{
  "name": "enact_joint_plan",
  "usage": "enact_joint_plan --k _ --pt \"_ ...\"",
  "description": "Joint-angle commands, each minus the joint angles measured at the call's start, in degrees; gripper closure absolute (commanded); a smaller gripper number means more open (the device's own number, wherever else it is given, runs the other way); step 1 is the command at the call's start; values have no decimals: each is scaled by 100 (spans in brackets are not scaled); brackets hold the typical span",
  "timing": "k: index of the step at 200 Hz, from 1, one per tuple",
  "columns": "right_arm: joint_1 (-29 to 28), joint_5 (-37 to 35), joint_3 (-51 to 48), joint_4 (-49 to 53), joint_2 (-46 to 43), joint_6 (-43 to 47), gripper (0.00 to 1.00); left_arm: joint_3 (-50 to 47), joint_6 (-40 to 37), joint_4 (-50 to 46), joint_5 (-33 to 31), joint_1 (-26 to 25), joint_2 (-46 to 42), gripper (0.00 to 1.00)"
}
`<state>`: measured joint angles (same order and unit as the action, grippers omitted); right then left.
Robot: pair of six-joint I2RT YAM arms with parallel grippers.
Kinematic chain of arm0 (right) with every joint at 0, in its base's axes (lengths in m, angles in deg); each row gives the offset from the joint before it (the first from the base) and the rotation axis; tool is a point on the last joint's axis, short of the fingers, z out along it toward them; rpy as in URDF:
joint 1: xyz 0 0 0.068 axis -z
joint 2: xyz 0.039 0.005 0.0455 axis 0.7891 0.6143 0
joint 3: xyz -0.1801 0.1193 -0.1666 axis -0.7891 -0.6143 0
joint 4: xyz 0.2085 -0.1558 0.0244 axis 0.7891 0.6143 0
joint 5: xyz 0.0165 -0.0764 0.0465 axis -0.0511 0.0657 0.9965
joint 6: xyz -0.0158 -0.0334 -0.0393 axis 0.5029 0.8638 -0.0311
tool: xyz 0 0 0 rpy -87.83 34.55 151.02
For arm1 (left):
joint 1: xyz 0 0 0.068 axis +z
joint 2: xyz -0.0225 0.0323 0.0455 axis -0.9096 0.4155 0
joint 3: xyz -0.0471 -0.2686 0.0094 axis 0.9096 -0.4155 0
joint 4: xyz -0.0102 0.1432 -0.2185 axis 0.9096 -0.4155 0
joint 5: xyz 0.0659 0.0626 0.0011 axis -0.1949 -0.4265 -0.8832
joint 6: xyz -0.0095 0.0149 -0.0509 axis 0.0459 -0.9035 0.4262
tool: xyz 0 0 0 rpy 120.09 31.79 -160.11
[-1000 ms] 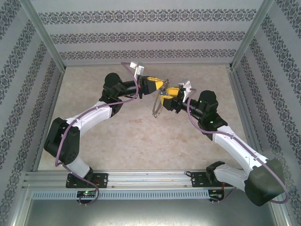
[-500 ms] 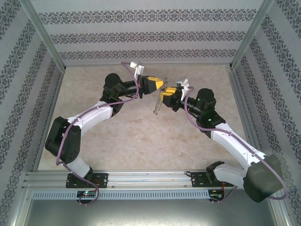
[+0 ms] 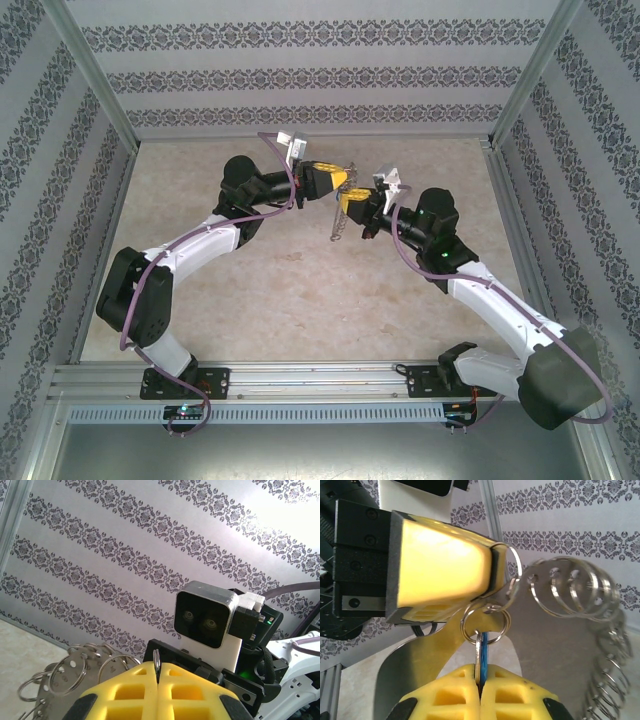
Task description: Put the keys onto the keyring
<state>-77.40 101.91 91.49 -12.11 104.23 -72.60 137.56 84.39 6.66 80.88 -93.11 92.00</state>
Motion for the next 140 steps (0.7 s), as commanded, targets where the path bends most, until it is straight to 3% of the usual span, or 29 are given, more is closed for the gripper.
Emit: enact_joint_plan --k 1,140 --pt "-97 179 192 -197 44 -1 100 8 3 463 -99 2 9 100" --pt "105 -316 107 365 -343 -60 100 -76 -208 283 -67 10 -68 100"
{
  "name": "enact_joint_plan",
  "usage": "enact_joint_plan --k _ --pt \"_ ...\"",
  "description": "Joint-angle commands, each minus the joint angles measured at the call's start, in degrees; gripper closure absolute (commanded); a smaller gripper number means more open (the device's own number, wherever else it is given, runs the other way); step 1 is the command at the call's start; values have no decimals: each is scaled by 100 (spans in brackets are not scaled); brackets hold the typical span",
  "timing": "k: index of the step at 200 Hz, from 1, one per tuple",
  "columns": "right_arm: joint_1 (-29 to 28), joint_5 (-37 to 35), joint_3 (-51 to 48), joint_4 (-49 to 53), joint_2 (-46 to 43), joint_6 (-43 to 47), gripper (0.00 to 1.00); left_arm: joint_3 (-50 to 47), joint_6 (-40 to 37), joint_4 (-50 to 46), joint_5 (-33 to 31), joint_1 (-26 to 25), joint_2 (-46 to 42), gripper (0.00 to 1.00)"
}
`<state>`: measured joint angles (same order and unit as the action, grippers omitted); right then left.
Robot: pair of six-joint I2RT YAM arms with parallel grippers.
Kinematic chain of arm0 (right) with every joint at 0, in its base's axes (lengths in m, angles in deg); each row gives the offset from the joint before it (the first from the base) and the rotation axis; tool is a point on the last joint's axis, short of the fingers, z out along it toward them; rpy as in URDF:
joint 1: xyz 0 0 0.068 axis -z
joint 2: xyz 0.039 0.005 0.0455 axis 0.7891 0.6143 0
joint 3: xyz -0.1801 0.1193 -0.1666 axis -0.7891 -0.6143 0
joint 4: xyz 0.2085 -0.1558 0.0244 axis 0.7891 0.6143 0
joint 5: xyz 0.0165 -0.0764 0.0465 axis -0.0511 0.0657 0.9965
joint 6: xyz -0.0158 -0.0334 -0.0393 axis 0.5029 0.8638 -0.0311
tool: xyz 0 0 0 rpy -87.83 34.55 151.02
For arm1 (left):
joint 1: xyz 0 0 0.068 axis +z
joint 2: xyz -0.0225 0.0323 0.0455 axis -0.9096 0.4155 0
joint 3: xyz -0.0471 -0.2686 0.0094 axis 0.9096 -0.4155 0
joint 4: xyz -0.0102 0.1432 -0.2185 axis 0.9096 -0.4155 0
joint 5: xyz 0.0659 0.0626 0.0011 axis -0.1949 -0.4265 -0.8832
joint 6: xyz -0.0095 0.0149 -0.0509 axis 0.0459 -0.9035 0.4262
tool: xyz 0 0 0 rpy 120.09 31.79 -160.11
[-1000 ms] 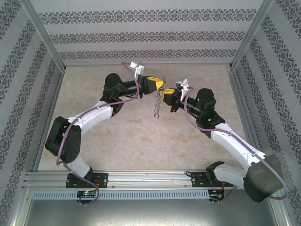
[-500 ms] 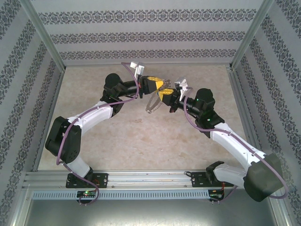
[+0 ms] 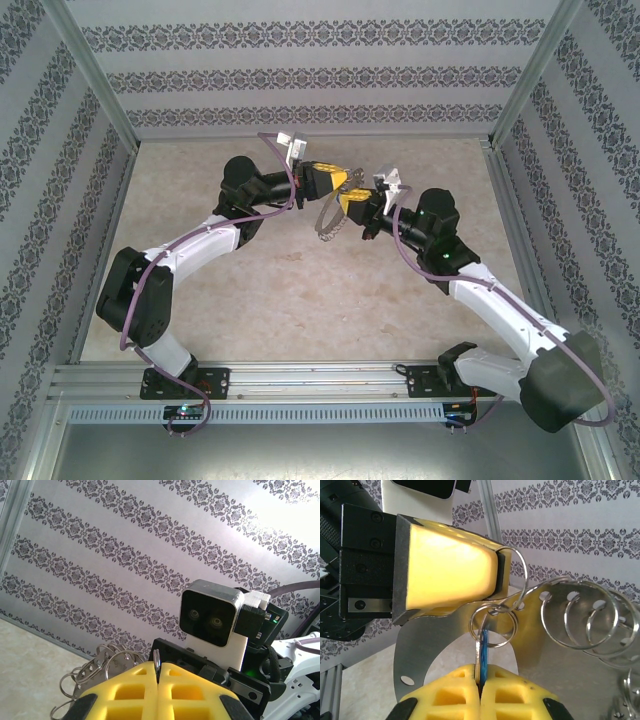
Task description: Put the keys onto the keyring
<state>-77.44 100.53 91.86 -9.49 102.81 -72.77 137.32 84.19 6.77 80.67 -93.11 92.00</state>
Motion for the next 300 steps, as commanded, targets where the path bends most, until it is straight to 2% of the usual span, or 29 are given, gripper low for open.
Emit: enact_joint_plan --k 1,105,223,300 --pt "113 -180 68 116 -204 -48 100 -52 -197 261 -46 8 -69 100" --pt "301 49 89 521 -331 -156 100 -37 -442 -11 -63 6 -112 100" --pt "481 -80 676 1826 -266 324 100 53 -1473 -1340 -70 1 -491 100" --pt "453 -15 896 2028 -138 396 100 63 -1585 -1507 -47 5 -558 100"
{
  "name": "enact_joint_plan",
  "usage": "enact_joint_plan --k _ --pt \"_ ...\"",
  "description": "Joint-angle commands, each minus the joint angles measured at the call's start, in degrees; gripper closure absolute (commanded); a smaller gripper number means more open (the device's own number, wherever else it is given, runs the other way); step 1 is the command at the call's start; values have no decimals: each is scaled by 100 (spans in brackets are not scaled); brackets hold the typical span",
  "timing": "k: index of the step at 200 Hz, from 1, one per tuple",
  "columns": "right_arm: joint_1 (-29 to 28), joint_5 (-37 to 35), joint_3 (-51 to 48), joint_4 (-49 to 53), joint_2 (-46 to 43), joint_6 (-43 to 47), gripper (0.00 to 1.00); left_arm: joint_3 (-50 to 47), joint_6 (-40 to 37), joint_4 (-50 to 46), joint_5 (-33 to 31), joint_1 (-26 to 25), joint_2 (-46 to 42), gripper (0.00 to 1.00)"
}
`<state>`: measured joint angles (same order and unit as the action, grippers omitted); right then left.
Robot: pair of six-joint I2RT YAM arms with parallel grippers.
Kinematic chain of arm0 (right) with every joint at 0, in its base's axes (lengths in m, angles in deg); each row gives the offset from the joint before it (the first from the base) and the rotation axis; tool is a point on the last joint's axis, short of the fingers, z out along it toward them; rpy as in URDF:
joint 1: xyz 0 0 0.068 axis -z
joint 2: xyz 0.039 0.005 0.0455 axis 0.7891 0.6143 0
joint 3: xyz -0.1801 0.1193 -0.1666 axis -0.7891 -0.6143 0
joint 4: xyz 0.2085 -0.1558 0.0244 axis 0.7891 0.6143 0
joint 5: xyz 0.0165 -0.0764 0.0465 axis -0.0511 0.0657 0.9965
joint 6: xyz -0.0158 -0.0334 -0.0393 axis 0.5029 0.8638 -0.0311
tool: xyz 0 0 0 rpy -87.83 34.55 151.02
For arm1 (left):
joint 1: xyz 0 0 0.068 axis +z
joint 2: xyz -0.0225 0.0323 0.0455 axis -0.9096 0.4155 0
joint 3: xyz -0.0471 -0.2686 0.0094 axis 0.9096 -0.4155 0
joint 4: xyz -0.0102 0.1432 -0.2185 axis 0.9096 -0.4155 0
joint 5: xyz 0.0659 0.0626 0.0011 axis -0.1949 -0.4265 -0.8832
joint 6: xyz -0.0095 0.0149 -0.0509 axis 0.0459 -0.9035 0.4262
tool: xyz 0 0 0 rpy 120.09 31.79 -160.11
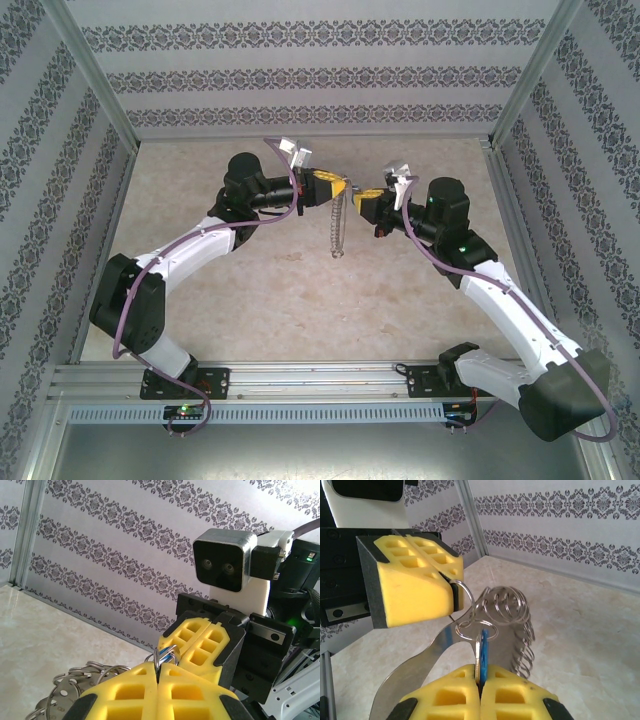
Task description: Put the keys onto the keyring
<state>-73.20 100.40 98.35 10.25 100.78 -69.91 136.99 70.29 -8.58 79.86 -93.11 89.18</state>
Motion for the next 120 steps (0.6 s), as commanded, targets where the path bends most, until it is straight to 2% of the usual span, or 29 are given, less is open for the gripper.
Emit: enact_joint_plan --k 1,120 --pt "28 -2 254 55 66 109 100 95 -195 28 34 6 -274 100" --pt "-254 -43 517 110 389 210 100 58 -160 97 36 2 -249 100"
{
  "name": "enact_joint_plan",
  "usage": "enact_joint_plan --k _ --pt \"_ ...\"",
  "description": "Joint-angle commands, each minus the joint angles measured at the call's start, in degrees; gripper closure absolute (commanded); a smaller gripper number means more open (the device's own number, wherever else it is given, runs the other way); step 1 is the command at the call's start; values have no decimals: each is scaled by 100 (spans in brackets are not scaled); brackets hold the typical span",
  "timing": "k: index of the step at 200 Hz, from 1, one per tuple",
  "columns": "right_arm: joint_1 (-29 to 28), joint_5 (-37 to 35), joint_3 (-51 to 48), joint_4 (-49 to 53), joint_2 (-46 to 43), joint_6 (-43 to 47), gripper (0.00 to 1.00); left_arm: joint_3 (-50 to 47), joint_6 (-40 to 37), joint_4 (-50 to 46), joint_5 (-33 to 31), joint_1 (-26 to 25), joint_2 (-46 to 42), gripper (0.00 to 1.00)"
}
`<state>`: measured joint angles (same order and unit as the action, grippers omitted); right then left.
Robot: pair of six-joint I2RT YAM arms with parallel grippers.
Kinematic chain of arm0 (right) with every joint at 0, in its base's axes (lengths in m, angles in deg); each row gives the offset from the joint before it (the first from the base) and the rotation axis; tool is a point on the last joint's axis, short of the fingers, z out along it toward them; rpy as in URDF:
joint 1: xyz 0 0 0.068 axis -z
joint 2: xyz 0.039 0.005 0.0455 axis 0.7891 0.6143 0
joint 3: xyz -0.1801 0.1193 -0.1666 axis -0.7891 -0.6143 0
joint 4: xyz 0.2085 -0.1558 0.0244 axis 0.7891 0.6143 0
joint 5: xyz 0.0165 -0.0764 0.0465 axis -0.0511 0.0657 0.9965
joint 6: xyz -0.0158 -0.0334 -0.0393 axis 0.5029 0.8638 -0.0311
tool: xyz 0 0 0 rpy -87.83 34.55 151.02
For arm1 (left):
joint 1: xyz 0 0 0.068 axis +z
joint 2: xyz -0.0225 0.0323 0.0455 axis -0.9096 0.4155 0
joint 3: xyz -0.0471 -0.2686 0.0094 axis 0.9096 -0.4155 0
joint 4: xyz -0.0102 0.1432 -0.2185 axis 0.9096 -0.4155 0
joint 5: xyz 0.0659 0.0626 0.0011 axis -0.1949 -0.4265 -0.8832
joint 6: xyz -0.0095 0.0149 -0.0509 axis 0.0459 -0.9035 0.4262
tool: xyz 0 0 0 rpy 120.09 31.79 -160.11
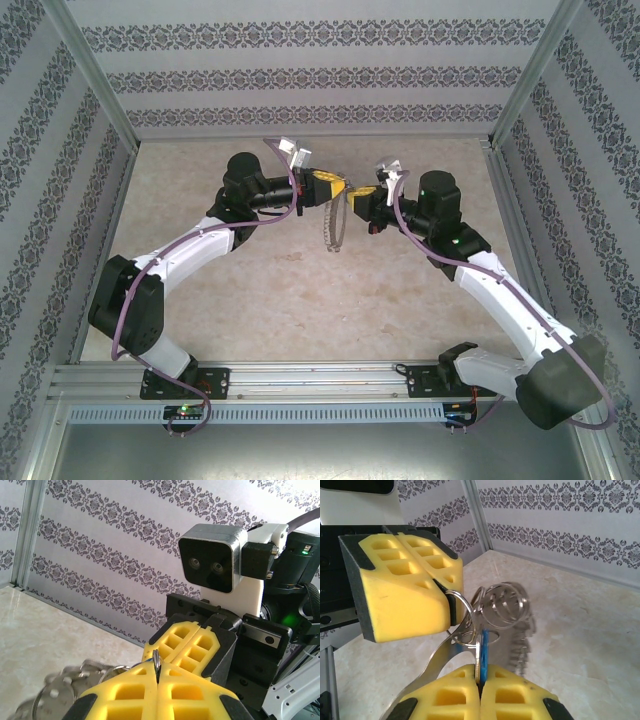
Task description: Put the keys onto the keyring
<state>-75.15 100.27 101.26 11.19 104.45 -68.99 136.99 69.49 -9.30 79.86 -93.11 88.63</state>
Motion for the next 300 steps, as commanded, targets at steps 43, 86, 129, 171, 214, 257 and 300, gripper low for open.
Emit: enact_joint_plan --k 43,86,129,171,214,257,300 --pt "-53 -147 312 215 -54 231 100 75 -377 -171 -17 6 -234 100" --pt "-51 -157 369 307 -76 280 100 116 -565 -405 -21 6 -270 100" --pt "-51 -232 482 417 -61 367 100 122 -726 -618 -27 6 -327 100" --pt "-51 -304 561 512 -63 448 100 124 -852 -788 -60 4 -401 100" --pt "-179 -214 610 525 67 459 100 140 -851 -779 -62 -3 -384 100" --pt "-298 -274 639 591 141 550 100 151 -852 -790 -63 -12 -366 100" --pt "-279 -482 616 696 45 660 100 184 -861 -805 -65 -20 -345 100"
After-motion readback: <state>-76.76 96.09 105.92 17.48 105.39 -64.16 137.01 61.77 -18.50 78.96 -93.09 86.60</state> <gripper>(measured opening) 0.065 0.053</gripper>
